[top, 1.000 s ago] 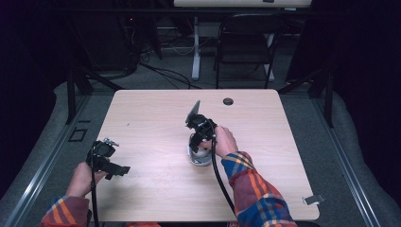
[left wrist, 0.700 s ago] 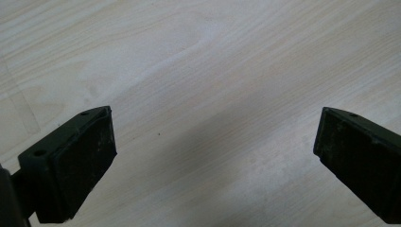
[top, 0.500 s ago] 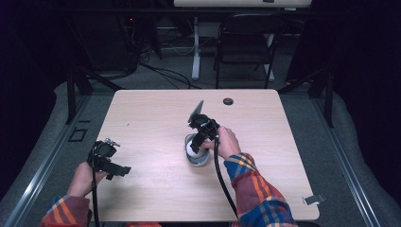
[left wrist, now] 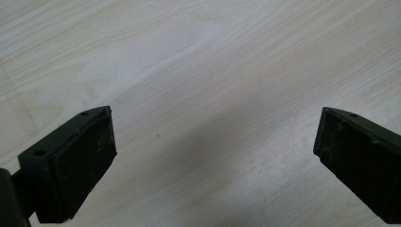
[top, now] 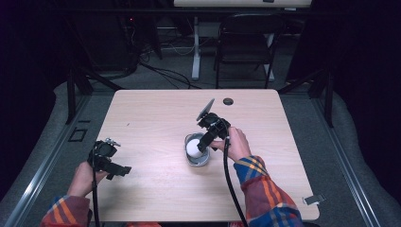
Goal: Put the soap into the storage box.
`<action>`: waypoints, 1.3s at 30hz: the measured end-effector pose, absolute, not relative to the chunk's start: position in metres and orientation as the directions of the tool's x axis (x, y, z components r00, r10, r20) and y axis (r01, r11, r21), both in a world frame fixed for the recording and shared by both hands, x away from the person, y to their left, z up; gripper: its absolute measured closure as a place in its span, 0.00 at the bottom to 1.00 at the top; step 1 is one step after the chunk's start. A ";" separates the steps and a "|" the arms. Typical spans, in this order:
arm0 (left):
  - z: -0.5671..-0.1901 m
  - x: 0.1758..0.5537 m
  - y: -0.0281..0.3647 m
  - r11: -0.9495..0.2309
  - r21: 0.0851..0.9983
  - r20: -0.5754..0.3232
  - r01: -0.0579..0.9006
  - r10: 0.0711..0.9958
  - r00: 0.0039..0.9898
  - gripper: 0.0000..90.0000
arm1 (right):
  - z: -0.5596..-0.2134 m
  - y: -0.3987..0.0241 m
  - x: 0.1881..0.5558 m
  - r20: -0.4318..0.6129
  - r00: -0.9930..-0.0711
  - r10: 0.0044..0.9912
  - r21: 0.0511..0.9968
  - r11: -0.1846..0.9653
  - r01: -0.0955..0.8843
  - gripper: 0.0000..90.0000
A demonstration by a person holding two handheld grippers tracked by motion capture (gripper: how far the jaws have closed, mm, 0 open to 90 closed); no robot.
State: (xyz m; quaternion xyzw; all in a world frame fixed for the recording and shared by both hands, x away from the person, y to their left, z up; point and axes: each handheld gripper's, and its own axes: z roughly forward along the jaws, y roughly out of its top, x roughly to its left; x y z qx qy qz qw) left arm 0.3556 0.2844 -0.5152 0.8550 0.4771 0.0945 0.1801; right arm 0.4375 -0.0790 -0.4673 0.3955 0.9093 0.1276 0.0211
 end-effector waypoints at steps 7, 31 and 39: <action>-0.516 0.356 0.284 -0.478 0.401 -0.010 0.782 0.851 0.526 0.00 | -0.459 -0.101 0.428 0.046 -0.669 0.742 0.274 0.635 0.722 0.05; -0.516 0.356 0.283 -0.482 0.397 -0.006 0.781 0.850 0.527 0.00 | -0.467 -0.207 0.377 -0.019 -0.564 0.826 0.290 0.544 0.787 0.04; -0.516 0.356 0.282 -0.486 0.395 -0.005 0.780 0.848 0.530 0.00 | -0.490 -0.242 0.356 -0.011 -0.517 0.856 0.269 0.500 0.823 0.05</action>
